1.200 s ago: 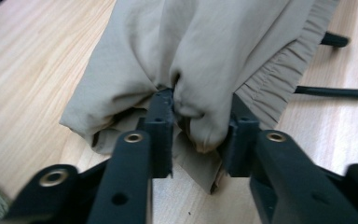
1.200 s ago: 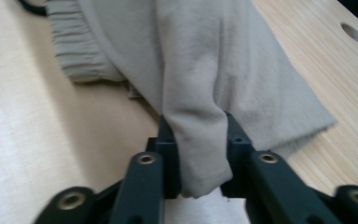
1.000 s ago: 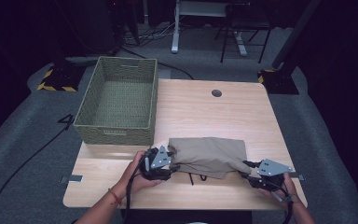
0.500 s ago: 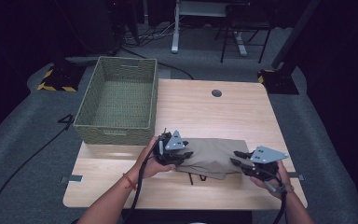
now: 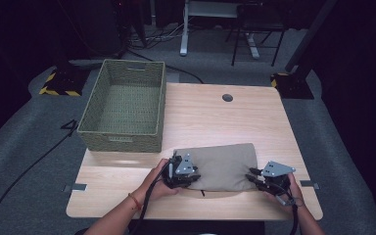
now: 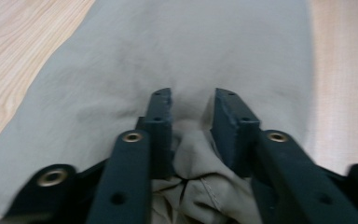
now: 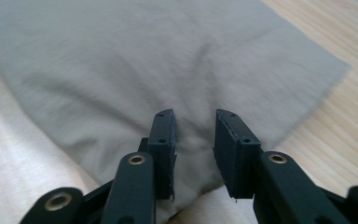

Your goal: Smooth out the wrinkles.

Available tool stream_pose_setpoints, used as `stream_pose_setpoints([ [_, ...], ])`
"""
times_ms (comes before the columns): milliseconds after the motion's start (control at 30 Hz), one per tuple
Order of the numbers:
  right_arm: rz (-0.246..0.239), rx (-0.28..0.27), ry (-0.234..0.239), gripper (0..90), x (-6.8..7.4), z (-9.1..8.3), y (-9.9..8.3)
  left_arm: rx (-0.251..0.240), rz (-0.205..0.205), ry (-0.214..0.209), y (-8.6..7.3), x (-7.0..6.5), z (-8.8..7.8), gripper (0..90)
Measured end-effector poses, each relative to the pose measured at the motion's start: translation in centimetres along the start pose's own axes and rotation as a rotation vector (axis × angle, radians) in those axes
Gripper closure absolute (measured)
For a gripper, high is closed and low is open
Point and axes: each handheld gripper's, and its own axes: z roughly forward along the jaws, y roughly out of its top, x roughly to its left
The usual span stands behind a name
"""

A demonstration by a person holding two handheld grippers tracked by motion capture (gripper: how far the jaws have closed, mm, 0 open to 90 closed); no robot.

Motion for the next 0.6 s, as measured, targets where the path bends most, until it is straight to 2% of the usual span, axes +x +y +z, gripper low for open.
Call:
stream_pose_setpoints([
  [33,0.004,0.003,-0.025,65.5,-0.2,-0.1,0.3,-0.008,0.008,-0.005,0.1,-0.4,-0.5,60.8],
  [67,0.003,-0.004,-0.036,64.2,-0.4,-0.3,0.6,-0.013,0.017,0.011,0.2,-0.8,-1.0,58.1],
  [133,0.026,-0.064,-0.034,58.8,-0.5,-1.1,1.7,-0.044,0.014,0.031,0.5,-1.1,-2.1,48.7],
  [167,0.027,-0.089,-0.037,56.6,-0.5,-1.4,2.3,-0.065,0.011,0.056,0.7,-1.0,-2.9,45.6],
  [200,0.025,-0.133,-0.028,54.2,-0.2,-1.8,3.7,-0.068,0.016,0.070,0.8,-0.9,-3.2,43.7],
  [233,0.025,-0.151,-0.017,52.6,0.1,-1.8,4.4,-0.060,0.031,0.093,0.9,-0.7,-3.3,42.5],
  [300,0.010,-0.187,0.033,48.8,1.2,-1.3,6.3,-0.040,0.023,0.101,0.8,0.0,-2.9,41.2],
  [367,-0.038,-0.184,0.079,46.4,2.9,0.1,7.9,0.003,0.041,0.093,0.3,0.6,-1.7,41.3],
  [400,-0.065,-0.174,0.106,45.8,3.8,1.0,8.6,0.020,0.032,0.073,0.0,0.9,-1.1,42.1],
  [433,-0.083,-0.159,0.127,45.1,4.6,2.0,9.1,0.018,0.017,0.051,-0.3,1.1,-0.7,43.6],
  [500,-0.103,-0.128,0.156,44.2,5.8,4.0,9.8,0.010,0.019,0.037,-0.7,1.2,-0.2,44.6],
  [567,-0.129,-0.082,0.156,43.1,6.2,5.5,10.0,0.009,0.020,0.028,-1.1,1.2,0.2,46.3],
  [600,-0.126,-0.058,0.149,42.2,6.2,6.5,10.0,0.007,0.018,0.027,-1.3,1.2,0.3,46.9],
])
